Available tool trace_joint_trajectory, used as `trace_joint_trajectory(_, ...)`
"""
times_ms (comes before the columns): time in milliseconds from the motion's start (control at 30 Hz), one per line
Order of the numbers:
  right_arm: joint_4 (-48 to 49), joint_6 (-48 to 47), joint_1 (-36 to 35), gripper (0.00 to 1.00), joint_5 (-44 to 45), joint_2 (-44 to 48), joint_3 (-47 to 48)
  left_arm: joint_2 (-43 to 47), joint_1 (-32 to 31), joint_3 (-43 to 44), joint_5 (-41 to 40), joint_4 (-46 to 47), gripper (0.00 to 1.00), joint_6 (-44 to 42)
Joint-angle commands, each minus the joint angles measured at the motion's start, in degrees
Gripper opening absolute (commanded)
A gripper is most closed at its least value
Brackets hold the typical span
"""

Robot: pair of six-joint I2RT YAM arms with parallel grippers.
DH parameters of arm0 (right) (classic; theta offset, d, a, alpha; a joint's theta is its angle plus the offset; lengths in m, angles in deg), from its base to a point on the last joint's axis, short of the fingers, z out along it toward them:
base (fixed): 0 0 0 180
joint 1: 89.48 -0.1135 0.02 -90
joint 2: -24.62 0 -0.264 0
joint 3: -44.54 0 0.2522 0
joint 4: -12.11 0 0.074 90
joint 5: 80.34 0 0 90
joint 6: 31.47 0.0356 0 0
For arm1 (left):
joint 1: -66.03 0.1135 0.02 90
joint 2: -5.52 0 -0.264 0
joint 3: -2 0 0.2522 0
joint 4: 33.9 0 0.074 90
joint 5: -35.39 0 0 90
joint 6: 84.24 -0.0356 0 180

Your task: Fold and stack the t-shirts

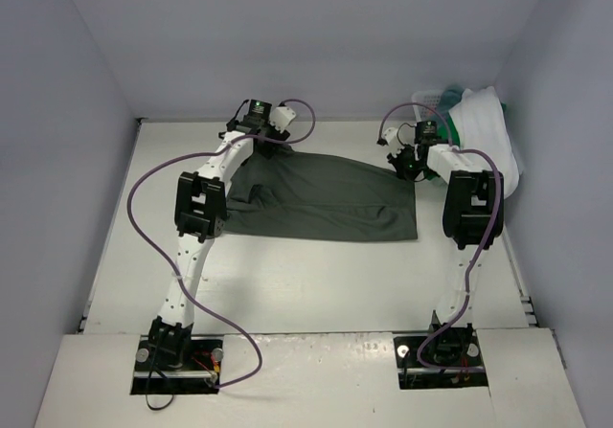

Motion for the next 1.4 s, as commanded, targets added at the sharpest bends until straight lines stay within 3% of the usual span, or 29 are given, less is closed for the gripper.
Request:
trace_joint_trajectory(0, -9.5, 1.7, -1.7, 0.0, 1.6, -1.1, -2.6, 4.6, -0.1, 3.1, -0.4, 3.4, 0.52, -1.5)
trace_joint_trajectory(567, -9.2, 2.4, -2.3, 0.0, 1.0, -0.6, -2.5, -0.4, 0.6, 8.6, 4.5, 2.1, 0.51, -0.5)
trace_joint_trajectory(1067, -8.5, 2.7, -2.3, 0.0, 1.7, -0.1, -3.7, -1.0, 1.1, 8.3, 9.8, -2.5, 0.55, 0.3)
trace_joint_trajectory(1267, -8.4, 2.8, -2.3, 0.0, 2.1, -0.2, -3.8, -2.0, 1.2, 8.2, 10.0, -2.6, 0.54, -0.3)
trace_joint_trajectory(1367, -8.3, 2.8, -2.3, 0.0, 2.0, -0.2, -4.2, -3.0, 1.3, 8.8, 10.1, -2.6, 0.49, -0.2)
